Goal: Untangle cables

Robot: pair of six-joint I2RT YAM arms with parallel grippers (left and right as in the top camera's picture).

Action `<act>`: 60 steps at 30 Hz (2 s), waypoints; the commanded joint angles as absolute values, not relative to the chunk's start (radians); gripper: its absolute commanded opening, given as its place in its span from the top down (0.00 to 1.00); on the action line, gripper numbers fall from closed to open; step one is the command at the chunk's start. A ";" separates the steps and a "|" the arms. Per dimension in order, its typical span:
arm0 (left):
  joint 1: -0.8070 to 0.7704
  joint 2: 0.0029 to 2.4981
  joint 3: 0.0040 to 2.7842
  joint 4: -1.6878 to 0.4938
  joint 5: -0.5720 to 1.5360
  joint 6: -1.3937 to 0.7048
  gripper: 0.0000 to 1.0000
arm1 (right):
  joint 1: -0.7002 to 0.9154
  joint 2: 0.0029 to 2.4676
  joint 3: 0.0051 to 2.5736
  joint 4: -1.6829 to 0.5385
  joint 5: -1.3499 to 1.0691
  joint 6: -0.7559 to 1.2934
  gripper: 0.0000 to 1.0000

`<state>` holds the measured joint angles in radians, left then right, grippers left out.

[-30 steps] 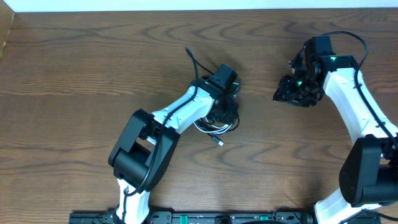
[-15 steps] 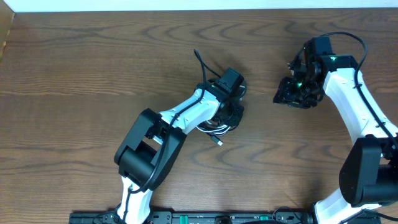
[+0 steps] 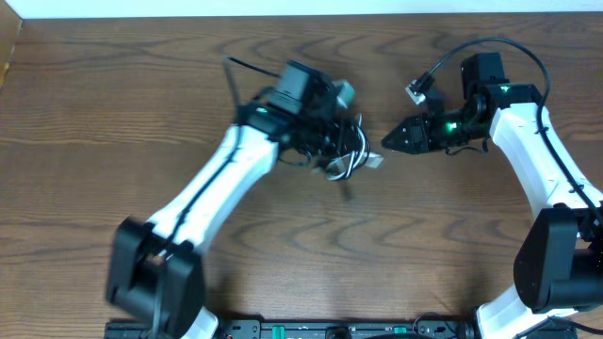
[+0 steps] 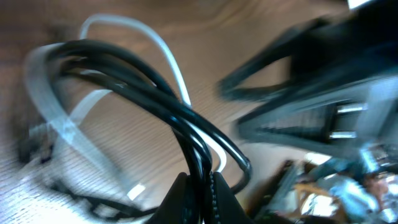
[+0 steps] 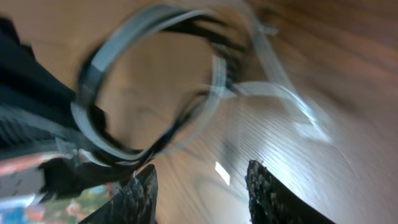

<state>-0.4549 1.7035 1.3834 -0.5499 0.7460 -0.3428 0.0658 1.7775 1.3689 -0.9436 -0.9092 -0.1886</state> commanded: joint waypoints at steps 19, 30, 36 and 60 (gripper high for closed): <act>-0.259 1.653 1.402 -0.459 1.040 -0.720 0.93 | 0.243 1.765 1.373 -0.519 -0.983 0.099 0.52; -0.245 1.653 1.402 -0.425 1.156 -0.711 0.93 | 0.337 1.765 1.373 -0.593 -0.157 0.638 0.94; -0.140 1.653 1.402 -0.420 1.175 -0.691 0.93 | 0.240 1.766 1.372 -0.822 0.095 0.641 0.99; -0.019 1.653 1.402 -0.587 1.080 -0.361 0.92 | 0.069 1.765 1.380 -0.810 -0.981 -0.065 0.99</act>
